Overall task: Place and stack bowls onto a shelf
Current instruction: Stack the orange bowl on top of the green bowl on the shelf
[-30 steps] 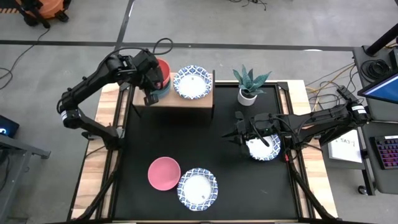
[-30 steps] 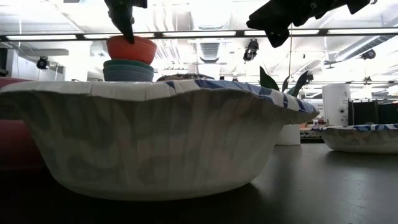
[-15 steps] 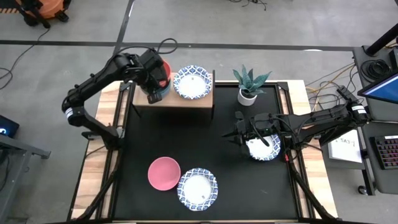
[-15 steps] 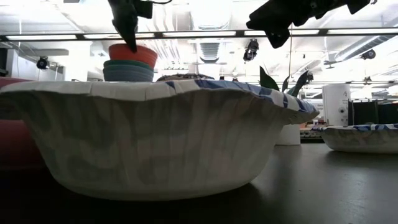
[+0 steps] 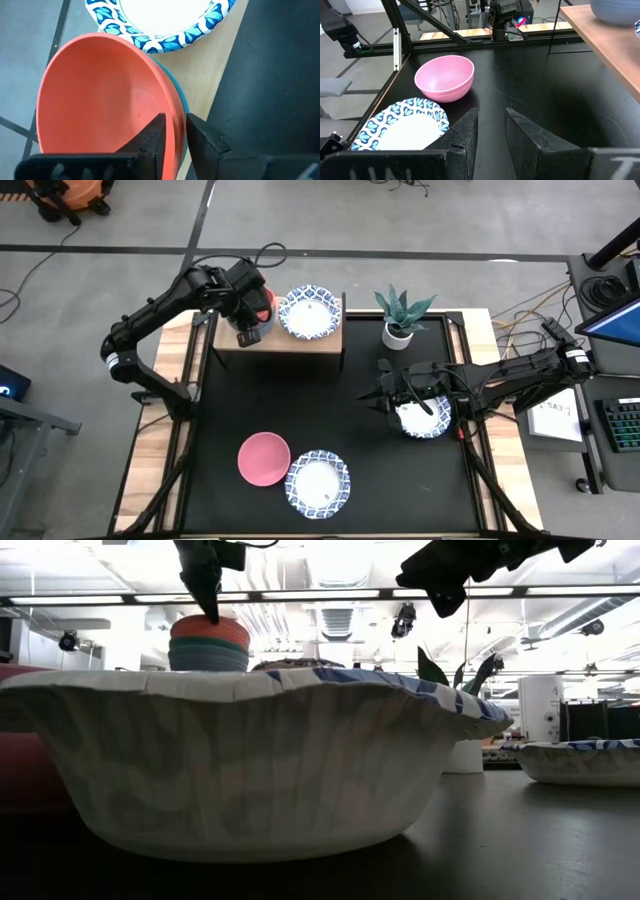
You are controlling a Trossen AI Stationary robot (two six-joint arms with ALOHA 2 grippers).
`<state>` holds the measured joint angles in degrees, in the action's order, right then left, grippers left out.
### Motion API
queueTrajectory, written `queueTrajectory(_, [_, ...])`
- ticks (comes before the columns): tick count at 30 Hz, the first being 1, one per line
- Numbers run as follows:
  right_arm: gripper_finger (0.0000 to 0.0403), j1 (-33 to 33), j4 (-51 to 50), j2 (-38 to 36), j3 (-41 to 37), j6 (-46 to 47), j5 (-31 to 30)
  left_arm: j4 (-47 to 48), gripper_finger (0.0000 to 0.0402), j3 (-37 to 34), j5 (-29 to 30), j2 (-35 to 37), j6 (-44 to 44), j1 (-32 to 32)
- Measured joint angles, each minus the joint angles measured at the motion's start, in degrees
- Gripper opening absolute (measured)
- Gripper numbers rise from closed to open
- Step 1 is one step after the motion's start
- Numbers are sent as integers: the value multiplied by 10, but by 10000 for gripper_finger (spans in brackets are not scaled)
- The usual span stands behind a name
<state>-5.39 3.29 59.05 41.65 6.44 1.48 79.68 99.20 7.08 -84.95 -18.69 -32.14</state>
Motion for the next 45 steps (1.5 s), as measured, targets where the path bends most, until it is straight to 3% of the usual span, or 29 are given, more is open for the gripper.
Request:
queueTrajectory(6, [86,0,1,0,-3,0,0,-21,68,0,-12,31,11,1])
queueTrajectory(11, [86,0,9,0,-7,12,0,-149,57,-17,-95,88,-2,1])
queueTrajectory(20, [86,-25,51,0,-7,-11,0,-446,40,-226,-92,201,-3,-13])
queueTrajectory(28, [86,-29,50,0,-7,-9,0,-635,39,-381,-91,223,20,-43])
queueTrajectory(35, [86,-29,50,0,-7,-5,0,-666,39,-427,-91,219,51,-53])
queueTrajectory(45, [86,-29,51,0,-7,-9,0,-647,39,-436,-120,217,86,-52])
